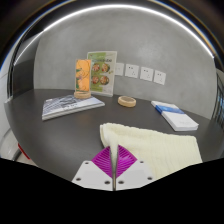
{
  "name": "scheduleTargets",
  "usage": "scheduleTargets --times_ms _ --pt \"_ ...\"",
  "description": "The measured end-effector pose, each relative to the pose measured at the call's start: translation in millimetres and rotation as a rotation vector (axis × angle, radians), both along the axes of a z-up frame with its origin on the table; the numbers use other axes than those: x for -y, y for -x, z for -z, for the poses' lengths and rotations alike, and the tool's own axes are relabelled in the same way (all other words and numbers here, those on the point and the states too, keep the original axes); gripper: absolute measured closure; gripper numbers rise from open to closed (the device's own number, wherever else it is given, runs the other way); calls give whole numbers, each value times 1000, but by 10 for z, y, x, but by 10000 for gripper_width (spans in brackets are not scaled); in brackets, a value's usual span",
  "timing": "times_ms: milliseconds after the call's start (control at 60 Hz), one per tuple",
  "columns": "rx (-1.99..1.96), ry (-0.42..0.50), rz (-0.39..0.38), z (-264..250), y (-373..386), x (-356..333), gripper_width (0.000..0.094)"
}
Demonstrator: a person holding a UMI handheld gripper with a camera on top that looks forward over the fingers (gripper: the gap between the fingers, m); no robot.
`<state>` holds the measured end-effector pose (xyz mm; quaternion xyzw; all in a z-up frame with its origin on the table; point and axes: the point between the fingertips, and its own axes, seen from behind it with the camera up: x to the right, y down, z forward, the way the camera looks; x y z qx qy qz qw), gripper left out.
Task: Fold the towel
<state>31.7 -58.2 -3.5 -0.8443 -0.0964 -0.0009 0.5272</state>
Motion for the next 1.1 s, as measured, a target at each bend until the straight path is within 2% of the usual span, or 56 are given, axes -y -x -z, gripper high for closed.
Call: scheduleTargets --times_ms 67,183,283,383,467,583,650,733,783,850,967,983,1000,1100 --pt "-19 5 -12 -46 19 13 924" --pt "-88 -57 -13 -491 -200 -6 925" --pt "-132 -106 35 -857 -658 -33 918" --pt "-164 -109 109 -958 -1211 -30 904" --pt "-139 -105 181 -833 -1723 -26 902" --pt "-105 -10 289 -423 -2281 15 902" --pt "-115 47 316 -198 -2410 39 901" --pt "-93 19 315 -185 -2443 43 892" --pt "-58 17 317 -206 -2442 69 828" --pt "-20 4 344 -302 -2488 113 647" --pt "75 0 433 -437 -2734 338 44" --pt "90 5 438 -451 -2756 384 63" --pt "100 8 440 -471 -2765 429 121" --pt "103 -11 456 -650 -2741 727 97"
